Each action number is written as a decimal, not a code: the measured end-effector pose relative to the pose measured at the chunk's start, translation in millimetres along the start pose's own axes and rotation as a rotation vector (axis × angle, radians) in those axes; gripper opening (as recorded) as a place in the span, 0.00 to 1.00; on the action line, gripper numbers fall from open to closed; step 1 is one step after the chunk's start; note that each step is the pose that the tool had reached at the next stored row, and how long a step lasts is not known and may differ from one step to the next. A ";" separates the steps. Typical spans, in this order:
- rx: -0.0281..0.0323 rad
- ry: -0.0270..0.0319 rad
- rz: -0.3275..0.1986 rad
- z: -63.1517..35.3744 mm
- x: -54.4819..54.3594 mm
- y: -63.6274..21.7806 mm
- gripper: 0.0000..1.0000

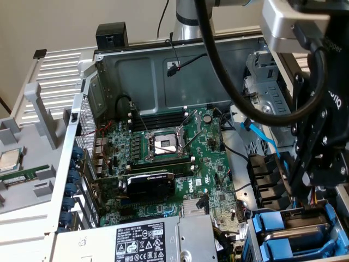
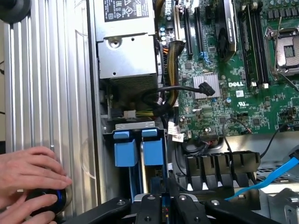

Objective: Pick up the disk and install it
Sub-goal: 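Insert the second disk wire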

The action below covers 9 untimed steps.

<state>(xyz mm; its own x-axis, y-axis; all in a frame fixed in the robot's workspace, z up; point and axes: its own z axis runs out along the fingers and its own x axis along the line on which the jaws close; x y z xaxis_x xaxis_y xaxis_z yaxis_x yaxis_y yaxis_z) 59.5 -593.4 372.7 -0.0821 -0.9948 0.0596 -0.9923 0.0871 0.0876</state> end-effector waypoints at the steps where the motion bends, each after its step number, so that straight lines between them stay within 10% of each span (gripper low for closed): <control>1: 0.0002 -0.0036 -0.009 0.0 0.0 0.0 0.16; 5: 0.0001 -0.0257 -0.042 0.0 0.1 0.1 0.16; 9: 0.0000 -0.0283 -0.044 0.0 0.3 0.0 0.16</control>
<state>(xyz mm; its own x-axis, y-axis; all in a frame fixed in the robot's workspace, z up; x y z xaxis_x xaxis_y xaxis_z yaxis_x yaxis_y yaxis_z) 59.5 -593.7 372.8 -0.0414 -0.9988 0.0276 -0.9950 0.0437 0.0895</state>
